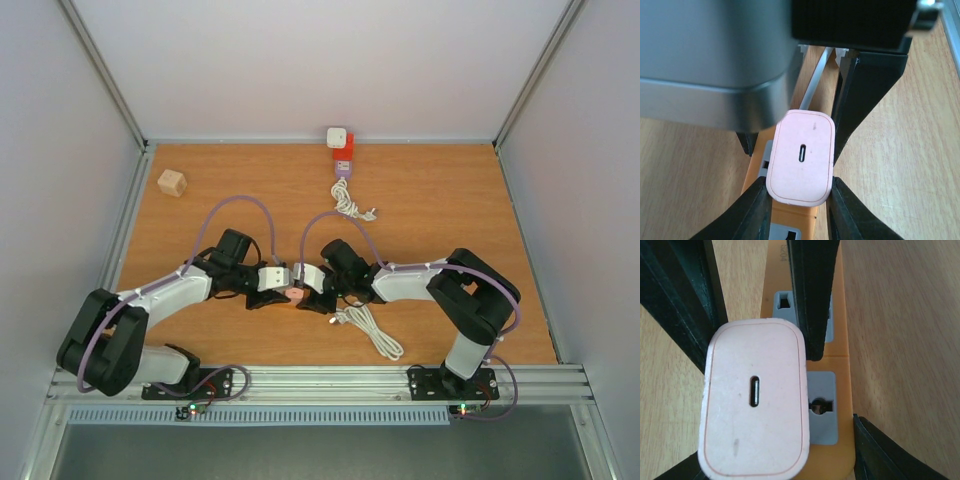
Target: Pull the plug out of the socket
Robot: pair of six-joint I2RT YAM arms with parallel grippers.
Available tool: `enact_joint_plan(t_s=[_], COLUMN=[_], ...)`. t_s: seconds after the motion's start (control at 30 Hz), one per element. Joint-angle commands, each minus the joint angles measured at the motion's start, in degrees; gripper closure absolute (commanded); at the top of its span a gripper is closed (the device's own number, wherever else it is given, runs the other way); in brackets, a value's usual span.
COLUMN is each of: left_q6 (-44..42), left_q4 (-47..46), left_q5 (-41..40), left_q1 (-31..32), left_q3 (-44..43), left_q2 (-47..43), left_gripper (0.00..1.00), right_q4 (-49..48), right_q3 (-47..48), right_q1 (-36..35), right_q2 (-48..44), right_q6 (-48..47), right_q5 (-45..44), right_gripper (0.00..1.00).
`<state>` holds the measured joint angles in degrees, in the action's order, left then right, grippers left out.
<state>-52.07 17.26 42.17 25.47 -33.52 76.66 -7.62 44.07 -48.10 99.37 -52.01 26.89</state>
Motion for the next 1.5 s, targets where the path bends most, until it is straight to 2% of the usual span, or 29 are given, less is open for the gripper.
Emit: enact_joint_plan(t_s=[0.0,0.23,0.47,1.47], left_q6=[0.1,0.6,1.0,0.9], left_q4=[-0.9,-0.8,0.0,2.6], left_q5=[1.9,1.9,2.2,2.5], left_q1=[0.3,0.3,0.3,-1.2], left_q3=[0.5,0.5,-0.2,-3.2], left_q2=[-2.2,-3.1,-3.6,-4.9], left_gripper=[0.73,0.74,0.8,0.87], right_q4=[-0.4,-0.4,-0.2,-0.5], right_q3=[-0.7,-0.9,-0.8,-0.9], right_q1=[0.1,0.1,0.1,0.1], right_q2=[1.4,1.4,1.5,1.0], right_q6=[-0.1,-0.2,-0.1,0.4], right_q5=[0.1,0.1,0.2,-0.4], right_gripper=[0.59,0.6,0.6,0.62])
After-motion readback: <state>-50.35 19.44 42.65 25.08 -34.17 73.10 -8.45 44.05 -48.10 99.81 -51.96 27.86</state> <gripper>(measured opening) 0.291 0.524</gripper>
